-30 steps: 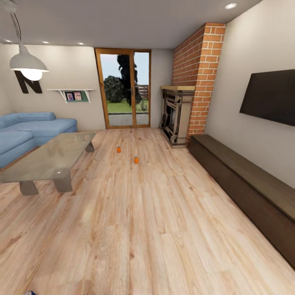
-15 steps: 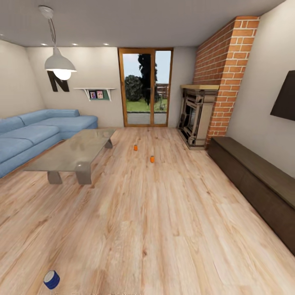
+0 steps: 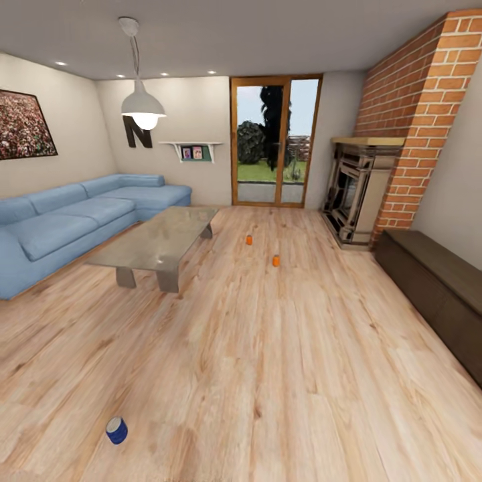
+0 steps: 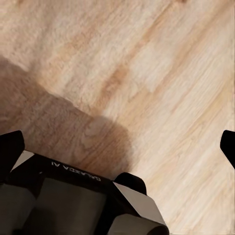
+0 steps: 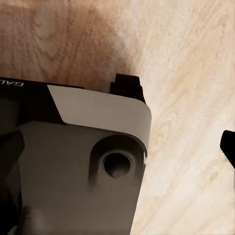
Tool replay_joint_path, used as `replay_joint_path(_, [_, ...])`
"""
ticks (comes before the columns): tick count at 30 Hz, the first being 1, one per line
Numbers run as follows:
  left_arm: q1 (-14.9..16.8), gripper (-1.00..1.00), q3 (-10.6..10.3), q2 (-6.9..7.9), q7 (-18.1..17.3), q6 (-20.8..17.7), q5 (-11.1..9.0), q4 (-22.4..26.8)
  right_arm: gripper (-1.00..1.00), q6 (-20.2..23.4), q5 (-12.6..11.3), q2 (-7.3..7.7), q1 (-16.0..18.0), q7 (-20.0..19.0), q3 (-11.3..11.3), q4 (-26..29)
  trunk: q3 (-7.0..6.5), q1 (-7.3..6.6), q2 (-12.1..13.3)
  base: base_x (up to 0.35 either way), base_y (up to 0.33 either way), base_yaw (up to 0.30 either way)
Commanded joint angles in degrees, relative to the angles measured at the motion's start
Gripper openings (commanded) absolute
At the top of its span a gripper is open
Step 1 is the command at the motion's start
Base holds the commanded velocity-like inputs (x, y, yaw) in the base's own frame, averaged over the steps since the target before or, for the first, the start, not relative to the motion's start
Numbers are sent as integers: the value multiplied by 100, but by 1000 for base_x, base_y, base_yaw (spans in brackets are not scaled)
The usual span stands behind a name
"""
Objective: Put the three can of soda from the living room inside the tash can in the kitchen.
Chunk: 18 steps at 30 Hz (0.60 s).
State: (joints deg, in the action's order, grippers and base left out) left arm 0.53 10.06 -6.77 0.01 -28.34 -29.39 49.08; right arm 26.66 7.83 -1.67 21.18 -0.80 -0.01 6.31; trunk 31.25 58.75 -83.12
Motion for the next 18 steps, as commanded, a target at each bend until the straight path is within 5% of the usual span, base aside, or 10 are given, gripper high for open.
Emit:
replay_joint_path(1, [0, 100, 2, -39, 8, -11, 4, 81, 100, 1, 1, 0, 0, 0, 0, 1, 3, 0, 0, 0, 0, 298])
replay_joint_path(10, [0, 100, -56, -46, -6, 4, 12, 149, 100, -20, 17, 0, -14, 27, 9, 2, 50, 0, 0, 0, 23, 267])
replay_joint_path(18, [0, 100, -44, -31, -9, 0, 4, 146, 100, -27, 17, 0, -25, 30, 12, 2, 97, 0, 0, 0, 275, 258])
